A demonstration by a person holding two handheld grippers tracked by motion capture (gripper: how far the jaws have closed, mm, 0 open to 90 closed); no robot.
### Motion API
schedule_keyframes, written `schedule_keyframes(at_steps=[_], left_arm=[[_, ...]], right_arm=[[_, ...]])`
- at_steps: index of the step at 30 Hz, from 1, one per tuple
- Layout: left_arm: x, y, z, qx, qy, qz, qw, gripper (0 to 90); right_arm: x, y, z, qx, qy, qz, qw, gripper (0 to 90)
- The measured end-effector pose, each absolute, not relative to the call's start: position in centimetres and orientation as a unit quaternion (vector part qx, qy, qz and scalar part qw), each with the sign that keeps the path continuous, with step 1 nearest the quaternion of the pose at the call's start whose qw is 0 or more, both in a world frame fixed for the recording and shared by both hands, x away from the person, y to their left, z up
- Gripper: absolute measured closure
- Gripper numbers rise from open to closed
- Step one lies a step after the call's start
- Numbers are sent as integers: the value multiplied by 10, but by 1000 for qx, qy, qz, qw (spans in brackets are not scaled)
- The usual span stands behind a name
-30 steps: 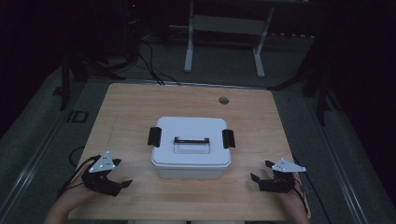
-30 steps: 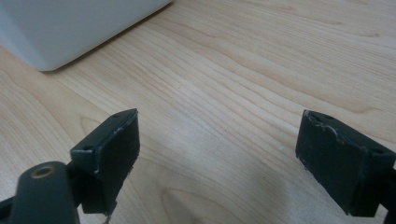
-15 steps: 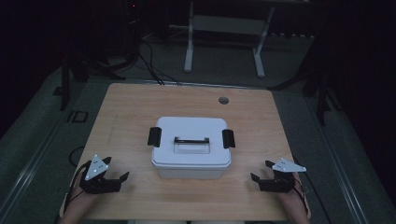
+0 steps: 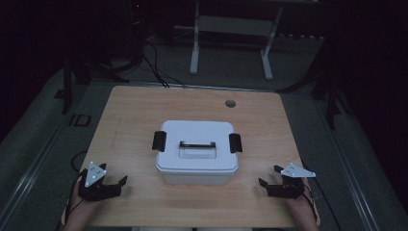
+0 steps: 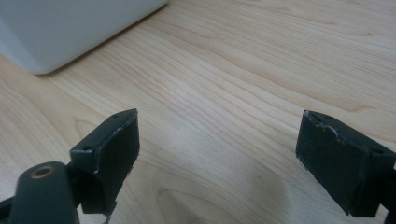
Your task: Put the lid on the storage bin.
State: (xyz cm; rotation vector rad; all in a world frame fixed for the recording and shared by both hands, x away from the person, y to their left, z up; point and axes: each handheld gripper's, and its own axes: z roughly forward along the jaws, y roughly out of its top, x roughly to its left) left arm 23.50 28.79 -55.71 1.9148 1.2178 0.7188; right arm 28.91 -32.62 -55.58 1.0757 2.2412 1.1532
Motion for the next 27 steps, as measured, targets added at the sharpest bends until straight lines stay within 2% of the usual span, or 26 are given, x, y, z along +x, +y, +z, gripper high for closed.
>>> schedule_keyframes(at_steps=[14, 27], left_arm=[[232, 293, -559, 684, 527, 363, 350, 87], [233, 286, -561, 697, 518, 360, 340, 87]], right_arm=[[289, -328, -556, 395, 794, 411, 212, 133], [288, -329, -555, 400, 789, 412, 219, 134]])
